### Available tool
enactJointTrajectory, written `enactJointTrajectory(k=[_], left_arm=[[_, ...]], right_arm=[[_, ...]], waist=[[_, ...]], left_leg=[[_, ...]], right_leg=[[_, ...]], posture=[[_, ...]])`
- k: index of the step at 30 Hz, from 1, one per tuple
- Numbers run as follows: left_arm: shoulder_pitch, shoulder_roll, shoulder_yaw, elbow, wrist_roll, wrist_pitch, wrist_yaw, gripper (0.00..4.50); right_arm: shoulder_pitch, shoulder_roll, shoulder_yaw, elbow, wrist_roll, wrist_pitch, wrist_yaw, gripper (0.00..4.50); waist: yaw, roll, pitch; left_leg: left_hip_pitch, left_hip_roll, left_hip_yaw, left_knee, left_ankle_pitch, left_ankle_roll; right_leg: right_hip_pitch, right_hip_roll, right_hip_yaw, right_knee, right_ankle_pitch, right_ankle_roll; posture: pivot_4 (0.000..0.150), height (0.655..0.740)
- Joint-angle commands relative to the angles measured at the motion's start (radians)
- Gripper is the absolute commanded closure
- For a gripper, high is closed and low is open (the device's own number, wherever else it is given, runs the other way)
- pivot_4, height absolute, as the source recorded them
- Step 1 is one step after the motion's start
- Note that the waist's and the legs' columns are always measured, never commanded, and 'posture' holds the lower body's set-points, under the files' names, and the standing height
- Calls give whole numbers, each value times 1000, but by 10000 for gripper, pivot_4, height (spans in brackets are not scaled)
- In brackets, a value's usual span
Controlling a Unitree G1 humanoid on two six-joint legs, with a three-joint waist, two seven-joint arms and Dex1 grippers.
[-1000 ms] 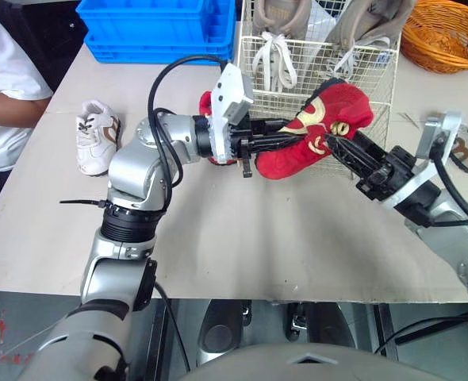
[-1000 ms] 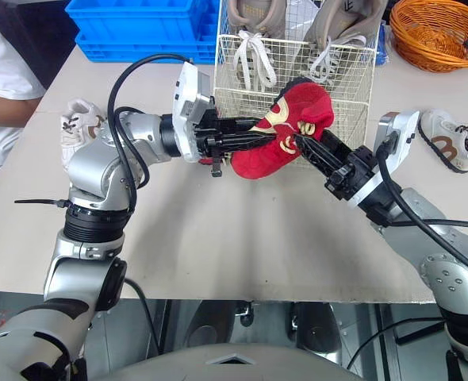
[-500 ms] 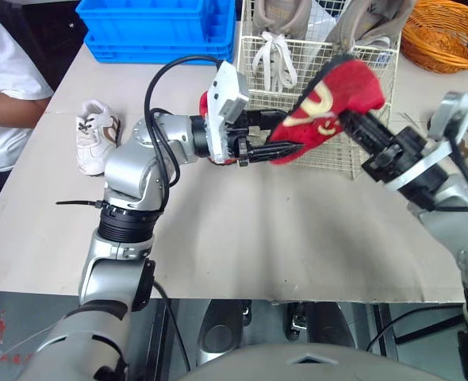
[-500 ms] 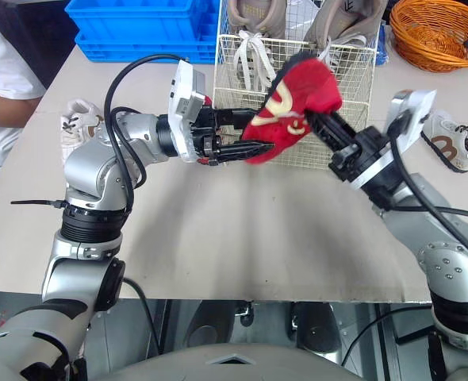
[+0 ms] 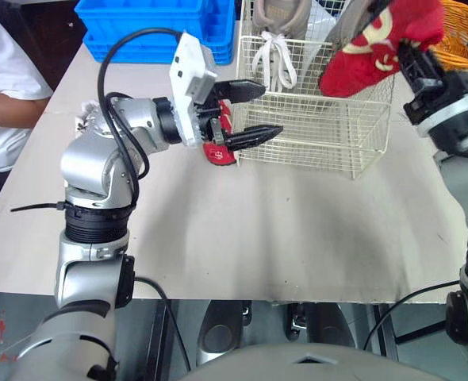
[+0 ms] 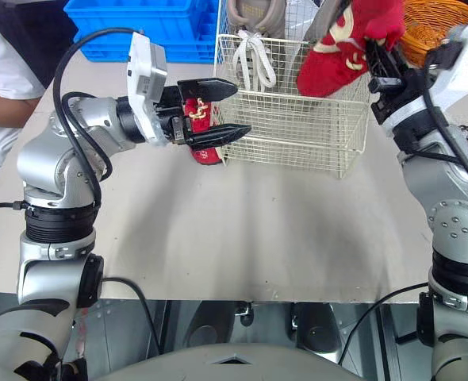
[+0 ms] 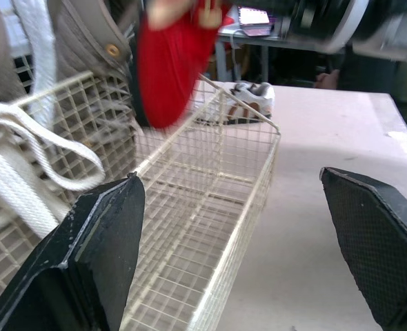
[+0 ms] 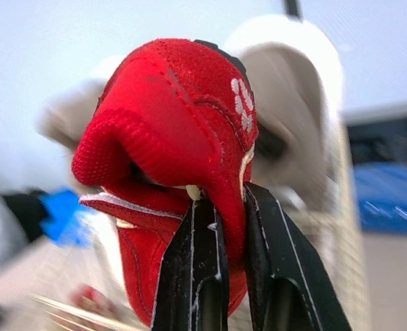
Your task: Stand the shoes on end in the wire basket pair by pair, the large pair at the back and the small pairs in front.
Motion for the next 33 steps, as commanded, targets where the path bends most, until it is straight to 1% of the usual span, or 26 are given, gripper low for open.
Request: enactJointTrajectory(k=[1,7,9,11,12,14,15,16,17,18,24,30,33], left_arm=[[-23,12,39,-52,-27,3,19,1077],[-6,21,40,-72,-33,4,32,1077],[-4,24,40,-72,-33,2,34,0],[-4,27,38,-67,-32,-1,33,0],[-5,28,37,-65,-32,-2,32,0],[-6,29,34,-61,-32,-5,30,0],[-8,29,33,-58,-31,-7,28,0],[-9,29,31,-54,-29,-9,26,0],[-10,30,30,-50,-27,-12,24,0],[-10,30,29,-47,-25,-15,23,0],[-1,45,40,-2,7,-49,29,0],[35,88,60,57,43,-91,24,0],[44,100,71,89,54,-109,27,0]], right_arm=[[-47,11,4,3,-58,34,-28,45000],[-59,36,-13,25,-82,112,-32,45000],[-59,43,-18,23,-88,124,-24,37794],[-61,52,-22,23,-93,132,-21,30553],[-62,55,-24,22,-98,134,-19,25081],[-59,57,-27,11,-113,135,-17,17226],[-57,60,-30,4,-115,134,-16,12606],[-55,62,-33,-3,-117,135,-15,6043],[-52,62,-35,-10,-124,133,-13,2083],[-50,61,-37,-17,-130,132,-9,882],[0,34,-73,-78,-140,147,24,882],[85,-16,-153,-110,-155,166,50,882],[121,-36,-185,-127,-137,175,83,882]], waist=[[0,0,0],[-1,0,0],[0,0,0],[-1,0,0],[-1,0,0],[0,0,0],[0,0,0],[0,0,0],[-1,0,0],[-1,0,0],[0,0,0],[0,0,0],[0,0,0]], left_leg=[[0,0,0,0,0,0],[0,0,1,-1,0,0],[0,0,1,-2,0,0],[0,0,1,-2,0,0],[0,0,1,-2,0,0],[0,0,1,-2,0,0],[0,0,1,-2,0,0],[0,0,1,-2,0,0],[0,0,1,-2,0,0],[0,0,1,-2,0,0],[0,0,1,-3,0,0],[0,0,1,-4,0,0],[0,0,1,-4,0,0]], right_leg=[[0,0,0,0,0,0],[-1,0,0,0,0,0],[-1,0,0,-1,0,0],[-1,0,0,-1,0,0],[-1,0,0,-1,0,0],[-1,0,0,-1,0,0],[-1,0,0,-1,0,0],[-1,0,0,-1,0,0],[-1,0,0,-1,0,0],[-1,0,1,-1,0,0],[-2,0,1,-1,0,0],[-1,0,1,-2,0,0],[-1,0,1,-2,0,0]], posture=[[1500,6860],[1500,6860],[1500,6860],[1500,6860],[1500,6860],[1500,6860],[1500,6860],[1500,6860],[1500,6860],[1500,6860],[1500,6860],[1500,6860],[1500,6860]])
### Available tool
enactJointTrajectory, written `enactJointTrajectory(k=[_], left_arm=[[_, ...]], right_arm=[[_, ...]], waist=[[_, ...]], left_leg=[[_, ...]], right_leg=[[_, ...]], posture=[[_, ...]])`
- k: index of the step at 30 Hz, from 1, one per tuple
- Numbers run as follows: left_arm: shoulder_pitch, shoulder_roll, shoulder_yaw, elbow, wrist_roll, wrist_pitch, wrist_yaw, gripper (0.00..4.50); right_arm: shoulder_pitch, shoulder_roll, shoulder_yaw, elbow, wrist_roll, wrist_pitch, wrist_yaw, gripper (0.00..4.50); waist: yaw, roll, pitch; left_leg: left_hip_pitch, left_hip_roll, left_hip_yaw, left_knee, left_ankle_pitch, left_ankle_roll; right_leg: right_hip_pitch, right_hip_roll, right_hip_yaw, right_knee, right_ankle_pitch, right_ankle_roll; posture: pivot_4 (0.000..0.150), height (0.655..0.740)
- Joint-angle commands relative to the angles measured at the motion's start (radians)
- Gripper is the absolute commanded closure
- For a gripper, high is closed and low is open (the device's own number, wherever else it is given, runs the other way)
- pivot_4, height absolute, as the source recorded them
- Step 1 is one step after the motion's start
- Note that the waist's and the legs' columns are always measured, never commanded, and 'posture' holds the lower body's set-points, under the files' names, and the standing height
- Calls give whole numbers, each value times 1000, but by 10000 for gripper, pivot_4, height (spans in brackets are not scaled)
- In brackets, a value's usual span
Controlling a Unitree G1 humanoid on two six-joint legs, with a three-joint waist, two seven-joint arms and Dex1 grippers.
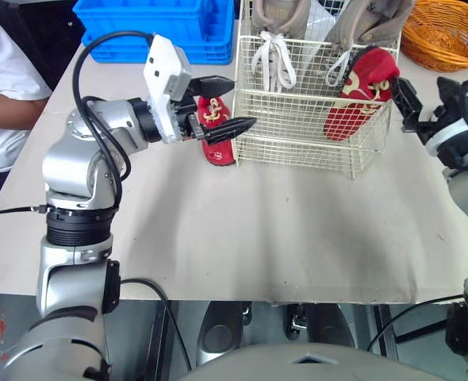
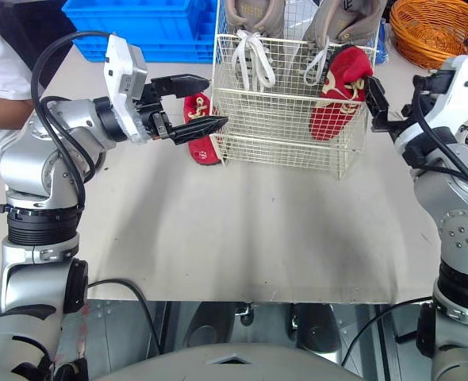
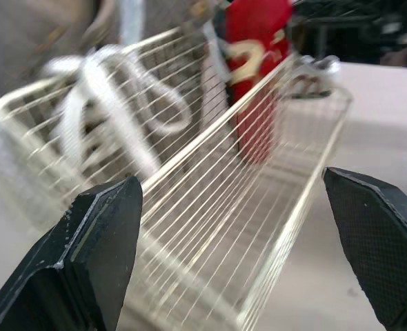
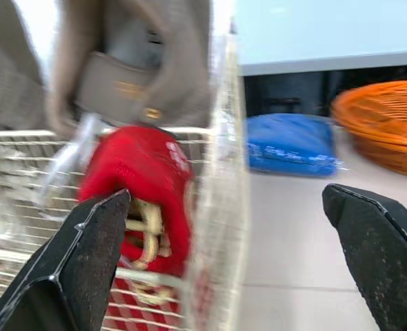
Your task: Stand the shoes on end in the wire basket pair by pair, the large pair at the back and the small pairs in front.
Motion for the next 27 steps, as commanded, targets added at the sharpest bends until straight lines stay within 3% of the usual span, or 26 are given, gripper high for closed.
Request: enactJointTrajectory(k=[1,6,12,27], left_arm=[[3,20,43,16,15,-38,7,0],[-12,8,76,166,88,-70,127,0],[-84,-34,93,351,168,-71,295,0],[-441,-127,83,995,266,64,430,0]], right_arm=[[23,-35,-51,-64,19,5,58,882],[151,-155,-9,-184,74,-23,391,882],[247,-196,82,-264,5,-87,577,882],[246,-150,217,-276,-135,-156,659,882]], waist=[[-1,0,0],[0,0,0],[1,-1,-1],[0,-6,-1]], left_leg=[[0,0,0,0,0,0],[1,0,0,-3,0,0],[2,0,0,-6,0,0],[0,-2,0,-7,0,0]], right_leg=[[0,0,0,0,0,0],[0,0,0,-1,0,0],[2,0,0,-6,0,0],[2,0,-3,-9,0,1]], posture=[[1500,6860],[1500,6860],[1500,6860],[1500,6860]])
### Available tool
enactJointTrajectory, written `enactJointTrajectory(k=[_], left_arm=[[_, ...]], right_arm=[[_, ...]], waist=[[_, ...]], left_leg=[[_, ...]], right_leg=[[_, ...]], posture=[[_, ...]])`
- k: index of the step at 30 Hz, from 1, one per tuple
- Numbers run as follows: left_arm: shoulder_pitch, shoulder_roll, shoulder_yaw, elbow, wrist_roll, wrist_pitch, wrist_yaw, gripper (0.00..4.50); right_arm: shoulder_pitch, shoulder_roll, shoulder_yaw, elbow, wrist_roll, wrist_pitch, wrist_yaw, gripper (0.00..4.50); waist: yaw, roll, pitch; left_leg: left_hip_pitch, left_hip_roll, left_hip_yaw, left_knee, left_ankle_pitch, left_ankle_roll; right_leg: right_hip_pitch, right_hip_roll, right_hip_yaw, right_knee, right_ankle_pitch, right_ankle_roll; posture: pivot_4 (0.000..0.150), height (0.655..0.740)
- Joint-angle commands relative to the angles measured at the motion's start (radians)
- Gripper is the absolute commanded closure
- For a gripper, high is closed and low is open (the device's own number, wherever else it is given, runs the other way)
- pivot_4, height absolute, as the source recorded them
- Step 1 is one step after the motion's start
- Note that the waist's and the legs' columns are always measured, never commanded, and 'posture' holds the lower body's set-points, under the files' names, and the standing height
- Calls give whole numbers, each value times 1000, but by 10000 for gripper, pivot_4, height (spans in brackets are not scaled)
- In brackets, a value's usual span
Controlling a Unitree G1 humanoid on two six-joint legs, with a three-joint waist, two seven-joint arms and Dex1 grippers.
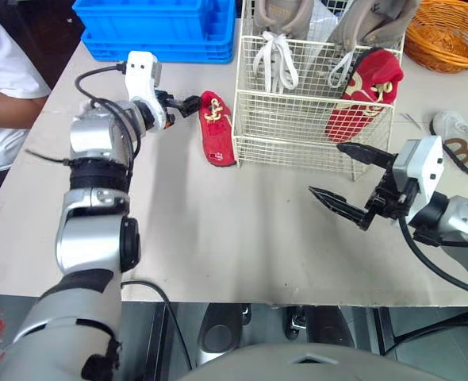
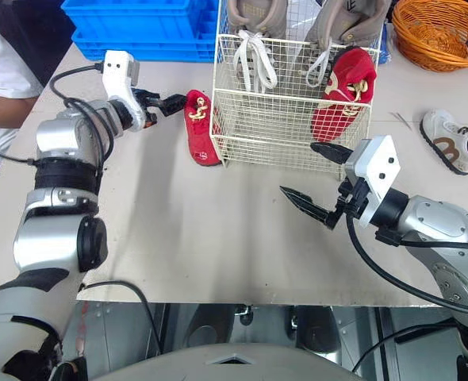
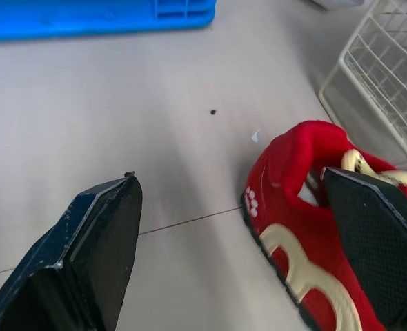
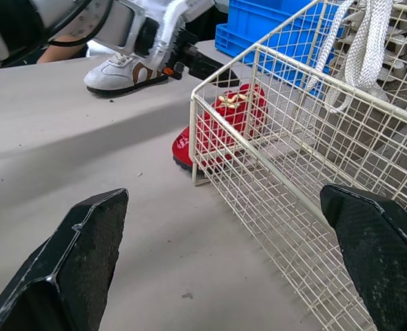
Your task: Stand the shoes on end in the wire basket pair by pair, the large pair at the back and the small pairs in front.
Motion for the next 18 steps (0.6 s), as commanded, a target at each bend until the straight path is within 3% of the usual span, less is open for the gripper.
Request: enactJointTrajectory(k=[1,8,17,18], left_arm=[[-93,-5,11,114,18,18,-5,0],[-181,-13,-34,267,70,72,-100,0],[-176,26,-132,351,183,151,-251,0],[-180,33,-133,356,185,165,-263,2437]], right_arm=[[-7,14,-5,-28,-15,-26,5,882],[22,41,3,-38,-54,-38,-6,882],[32,62,11,-32,-102,-57,2,882],[32,63,12,-30,-104,-58,4,160]], waist=[[-1,-1,0],[-2,-1,0],[-6,-2,0],[-7,-2,0]], left_leg=[[0,0,0,0,0,0],[0,0,0,0,0,0],[1,0,1,0,0,0],[1,0,1,0,0,0]], right_leg=[[0,0,0,0,0,0],[0,0,0,0,0,0],[0,0,0,0,0,0],[0,0,1,0,0,0]], posture=[[1500,6860],[1500,6860],[1500,6860],[1500,6860]])
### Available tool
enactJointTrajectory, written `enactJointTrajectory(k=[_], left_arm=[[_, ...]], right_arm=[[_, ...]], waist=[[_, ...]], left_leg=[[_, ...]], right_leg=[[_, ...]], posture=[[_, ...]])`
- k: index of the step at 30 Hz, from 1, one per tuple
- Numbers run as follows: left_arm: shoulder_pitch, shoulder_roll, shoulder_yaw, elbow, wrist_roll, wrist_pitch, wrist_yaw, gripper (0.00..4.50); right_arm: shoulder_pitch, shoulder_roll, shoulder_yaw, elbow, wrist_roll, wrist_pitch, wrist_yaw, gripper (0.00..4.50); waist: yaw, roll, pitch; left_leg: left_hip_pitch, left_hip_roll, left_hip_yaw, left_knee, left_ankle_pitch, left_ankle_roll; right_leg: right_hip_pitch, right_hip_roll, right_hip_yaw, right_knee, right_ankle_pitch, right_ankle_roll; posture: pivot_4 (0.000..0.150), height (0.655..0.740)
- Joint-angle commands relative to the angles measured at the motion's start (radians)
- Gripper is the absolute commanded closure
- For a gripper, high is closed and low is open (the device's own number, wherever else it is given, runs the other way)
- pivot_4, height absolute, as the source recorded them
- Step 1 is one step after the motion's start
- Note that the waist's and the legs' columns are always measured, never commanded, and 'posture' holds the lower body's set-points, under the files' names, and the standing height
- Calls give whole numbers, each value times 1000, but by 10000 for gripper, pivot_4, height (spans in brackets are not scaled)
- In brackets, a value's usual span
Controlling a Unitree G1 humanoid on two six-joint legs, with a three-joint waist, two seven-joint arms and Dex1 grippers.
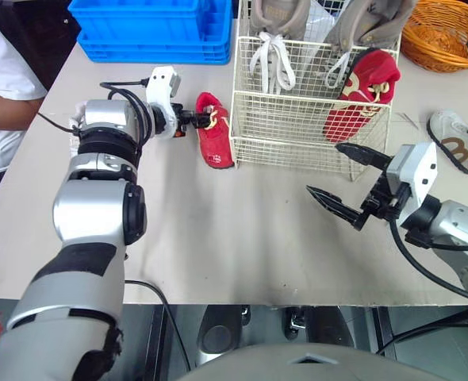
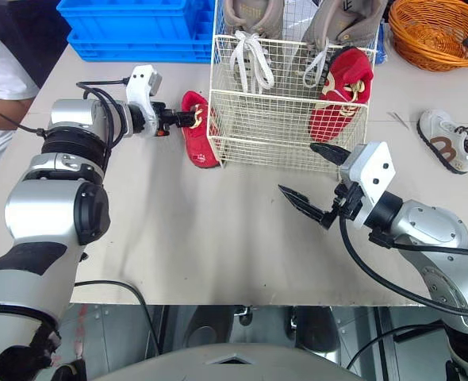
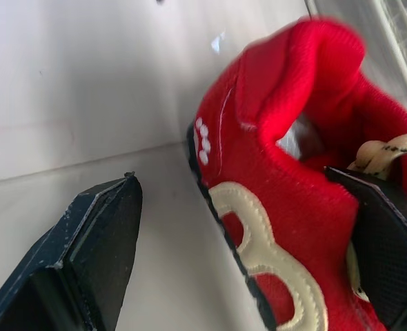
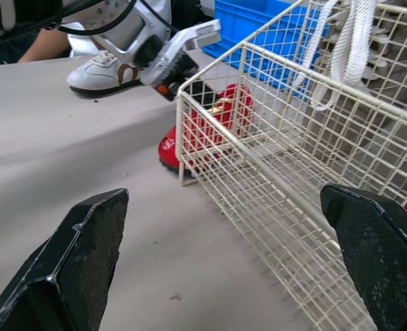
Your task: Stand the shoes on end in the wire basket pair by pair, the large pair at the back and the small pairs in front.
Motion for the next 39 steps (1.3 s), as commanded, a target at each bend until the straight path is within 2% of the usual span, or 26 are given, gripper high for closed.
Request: enactJointTrajectory(k=[1,3,6,7,10,14,18,24,27,30,32,36,39], left_arm=[[-6,31,-24,35,40,66,-49,5269],[-17,50,-22,47,40,106,-70,12617],[-27,79,-35,57,48,172,-117,27269],[-27,87,-43,58,54,193,-137,34078],[-23,104,-71,53,75,227,-188,43471],[-23,124,-69,50,71,263,-211,43618],[-52,141,27,51,16,245,-136,43652],[-110,157,225,18,-74,-24,92,43752],[-131,158,265,-30,-100,-110,87,43752],[-145,137,320,-164,-171,-163,46,43752],[-131,113,351,-266,-211,-171,73,43752],[-50,21,389,-593,-312,-199,91,43752],[0,-45,388,-764,-346,-233,131,43752]], right_arm=[[-1,8,-5,-30,-11,-27,9,0],[-3,12,-2,-27,-18,-30,13,0],[-6,16,2,-20,-32,-37,23,0],[-8,17,4,-18,-36,-39,26,0],[-11,20,7,-12,-45,-44,33,0],[-14,27,8,-8,-51,-48,40,0],[-23,47,1,-6,-38,-44,38,0],[-49,102,-35,10,0,-45,17,0],[-59,120,-54,13,20,-46,7,0],[-76,143,-67,23,31,-65,0,0],[-90,158,-73,31,36,-71,-8,0],[-144,192,-77,62,21,-91,-45,0],[-167,201,-81,84,4,-112,-54,0]], waist=[[-2,0,0],[-6,0,0],[-23,0,0],[-27,0,0],[-26,0,0],[-27,-1,-1],[-27,-1,-1],[-22,-2,0],[-14,-3,0],[-8,-4,0],[-6,-4,0],[-11,-4,0],[-11,-4,0]], left_leg=[[0,0,0,0,0,0],[0,0,0,0,0,0],[0,0,0,0,0,0],[1,0,1,0,0,0],[2,0,1,-1,0,0],[2,0,3,-1,0,0],[2,1,3,-1,0,0],[2,1,2,0,0,0],[0,0,1,1,0,0],[-1,0,0,1,0,0],[-1,0,0,1,0,0],[-1,0,-1,1,0,0],[-1,0,-1,1,0,0]], right_leg=[[0,0,0,0,0,0],[0,0,0,0,0,0],[0,0,1,0,0,0],[0,0,1,0,0,0],[0,0,1,1,0,0],[0,0,3,1,0,0],[0,0,3,1,0,0],[0,0,2,1,0,0],[-1,-1,1,1,0,0],[-1,-2,0,1,0,0],[-1,-2,-1,1,0,0],[0,-1,-1,1,0,0],[0,-1,-1,1,0,0]], posture=[[1500,6860],[1500,6860],[1500,6860],[1500,6860],[1500,6860],[1500,6860],[1500,6860],[1500,6860],[1500,6860],[1500,6860],[1500,6860],[1500,6860],[1500,6860]])
